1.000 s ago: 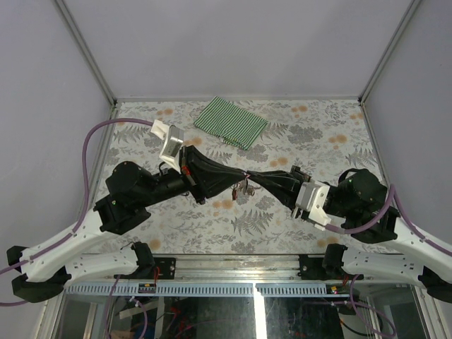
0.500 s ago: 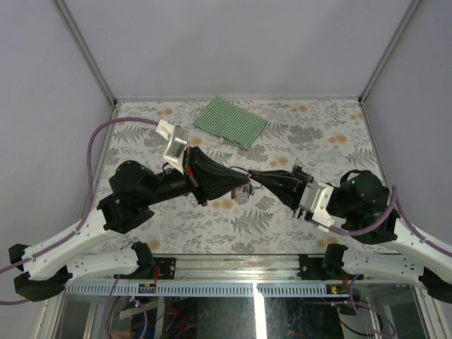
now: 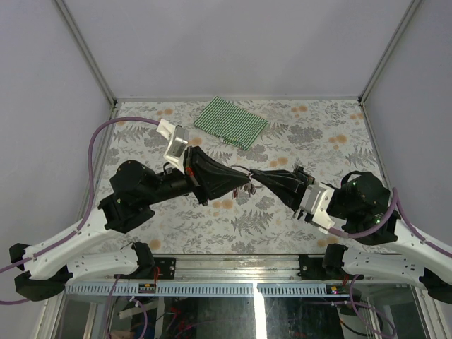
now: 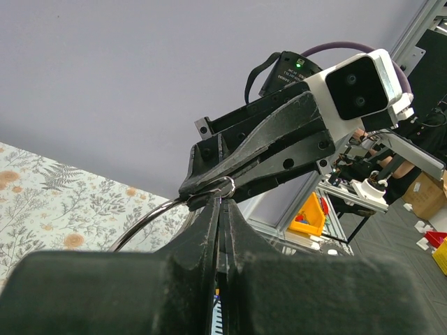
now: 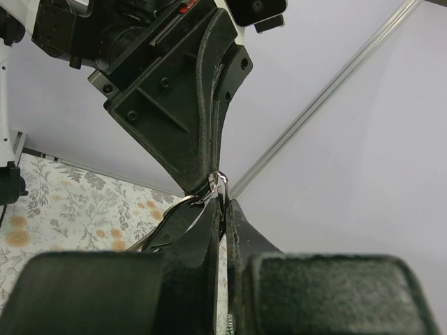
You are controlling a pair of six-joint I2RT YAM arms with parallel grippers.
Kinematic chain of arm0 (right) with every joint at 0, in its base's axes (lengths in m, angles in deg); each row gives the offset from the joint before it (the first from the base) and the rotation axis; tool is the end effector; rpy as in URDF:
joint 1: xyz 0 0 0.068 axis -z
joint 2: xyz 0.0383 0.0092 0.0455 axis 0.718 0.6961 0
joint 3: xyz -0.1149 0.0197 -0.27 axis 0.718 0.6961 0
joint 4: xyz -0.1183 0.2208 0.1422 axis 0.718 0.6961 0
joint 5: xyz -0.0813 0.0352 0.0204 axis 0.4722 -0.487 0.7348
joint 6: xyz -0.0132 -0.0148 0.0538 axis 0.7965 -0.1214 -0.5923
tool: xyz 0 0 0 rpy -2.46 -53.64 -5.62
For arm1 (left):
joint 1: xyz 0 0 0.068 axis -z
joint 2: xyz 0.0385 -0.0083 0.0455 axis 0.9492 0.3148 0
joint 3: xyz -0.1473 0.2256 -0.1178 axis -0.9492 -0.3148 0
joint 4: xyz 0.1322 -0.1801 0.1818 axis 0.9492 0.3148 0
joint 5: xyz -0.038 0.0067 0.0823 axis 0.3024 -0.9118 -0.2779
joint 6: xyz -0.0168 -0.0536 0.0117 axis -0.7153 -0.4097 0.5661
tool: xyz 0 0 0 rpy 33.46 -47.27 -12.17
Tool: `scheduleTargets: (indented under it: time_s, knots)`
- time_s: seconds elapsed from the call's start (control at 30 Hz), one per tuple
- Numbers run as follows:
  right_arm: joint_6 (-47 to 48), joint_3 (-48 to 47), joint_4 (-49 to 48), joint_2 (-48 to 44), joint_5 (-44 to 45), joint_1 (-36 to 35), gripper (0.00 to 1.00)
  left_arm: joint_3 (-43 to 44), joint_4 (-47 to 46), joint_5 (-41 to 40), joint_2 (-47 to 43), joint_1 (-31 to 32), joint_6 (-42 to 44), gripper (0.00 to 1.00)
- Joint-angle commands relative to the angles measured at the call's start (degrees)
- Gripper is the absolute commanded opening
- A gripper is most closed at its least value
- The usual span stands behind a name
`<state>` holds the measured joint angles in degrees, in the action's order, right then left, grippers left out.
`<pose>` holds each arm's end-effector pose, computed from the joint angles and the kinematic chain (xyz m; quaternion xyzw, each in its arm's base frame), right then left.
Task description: Put the keys on the keyring
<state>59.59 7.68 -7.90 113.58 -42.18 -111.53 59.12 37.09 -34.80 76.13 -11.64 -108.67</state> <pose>0.0579 0.1500 0.4860 -0.4741 0.2787 0.2895 0.7834 0.0911 -0.1845 0.4878 0.2958 0.5027 -0.6198 0.5250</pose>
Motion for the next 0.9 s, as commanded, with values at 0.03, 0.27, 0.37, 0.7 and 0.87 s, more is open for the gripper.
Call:
scheduleTargets:
  time_s: [0.03,0.27,0.37,0.7,0.87]
  knots:
    - [2.1,-0.8,-2.8,-1.3,2.6,-0.3,0.0,0.7,-3.9,1.5,-0.1,0.2,-0.1,0.0]
    - [3.6,-0.8,-1.9,-1.6,3.3,-0.4,0.0,0.8,-3.6,1.5,-0.3,0.2,-0.1,0.0]
    - [4.7,-1.0,-1.1,-1.5,3.9,-0.4,0.0,0.9,-3.4,1.6,-0.1,0.3,-0.1,0.0]
    - [12.7,-2.5,5.7,-0.6,8.4,-0.4,0.0,1.0,-2.1,0.6,-0.3,0.2,0.1,0.0]
    - [15.0,-2.5,7.1,-0.5,10.5,-0.4,0.0,1.0,-1.5,0.0,0.0,0.3,0.1,0.0]
